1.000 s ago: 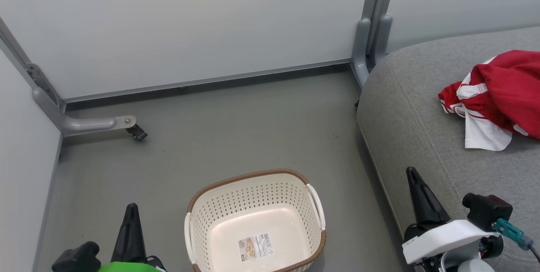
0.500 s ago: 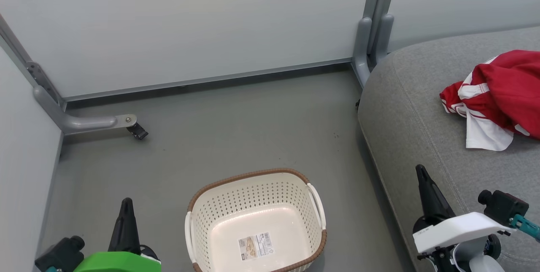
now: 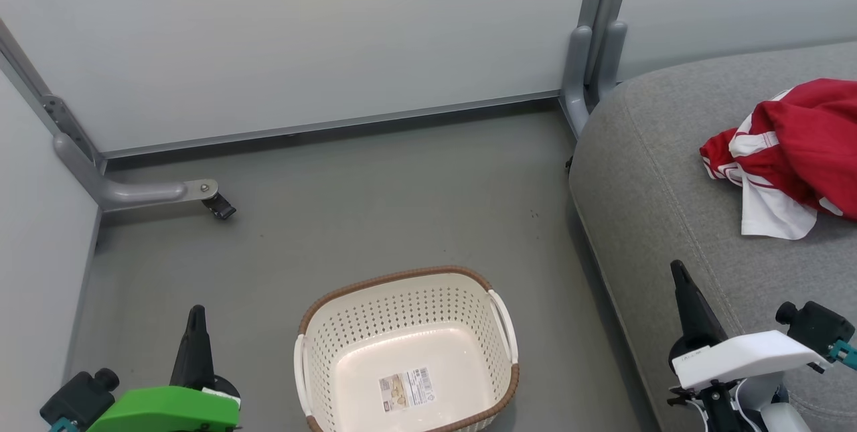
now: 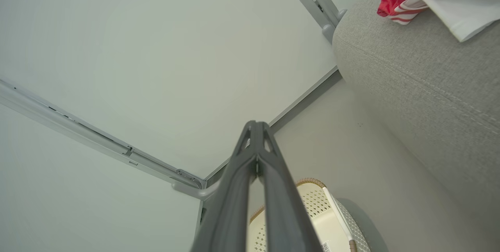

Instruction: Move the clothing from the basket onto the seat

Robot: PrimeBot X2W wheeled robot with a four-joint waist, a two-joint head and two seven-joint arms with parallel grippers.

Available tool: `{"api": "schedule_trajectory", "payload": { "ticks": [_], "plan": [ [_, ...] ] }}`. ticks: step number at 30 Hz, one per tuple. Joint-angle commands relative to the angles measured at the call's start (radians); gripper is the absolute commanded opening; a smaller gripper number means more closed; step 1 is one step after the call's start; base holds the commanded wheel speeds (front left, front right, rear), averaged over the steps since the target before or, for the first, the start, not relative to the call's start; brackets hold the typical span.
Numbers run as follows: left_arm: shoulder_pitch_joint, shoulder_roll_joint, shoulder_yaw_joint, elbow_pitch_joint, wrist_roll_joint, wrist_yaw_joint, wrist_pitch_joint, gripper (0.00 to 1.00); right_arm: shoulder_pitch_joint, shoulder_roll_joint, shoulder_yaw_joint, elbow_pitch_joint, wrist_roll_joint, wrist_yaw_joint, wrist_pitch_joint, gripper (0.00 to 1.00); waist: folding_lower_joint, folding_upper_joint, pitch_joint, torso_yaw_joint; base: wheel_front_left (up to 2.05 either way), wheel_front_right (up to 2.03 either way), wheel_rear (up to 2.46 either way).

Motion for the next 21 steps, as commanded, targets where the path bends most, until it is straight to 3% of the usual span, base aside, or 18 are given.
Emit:
{"api": "schedule_trajectory", "payload": {
  "ticks": [1, 21],
  "plan": [
    [-0.032, 0.009, 0.008, -0.006, -0.03, -0.01, 0.005, 0.0, -0.027, -0.007, -0.008, -0.007, 0.031, 0.0, 0.007, 0.0, 0.0001, 0.0, 0.0, 0.0, 0.0, 0.0, 0.0],
    [-0.071, 0.011, 0.034, 0.017, -0.251, -0.029, 0.064, 0.0, -0.041, -0.009, -0.039, 0.012, 0.254, 0.0, 0.064, 0.0, 0.0001, 0.0, 0.004, 0.005, 0.0, 0.0, 0.0]
  ]
}}
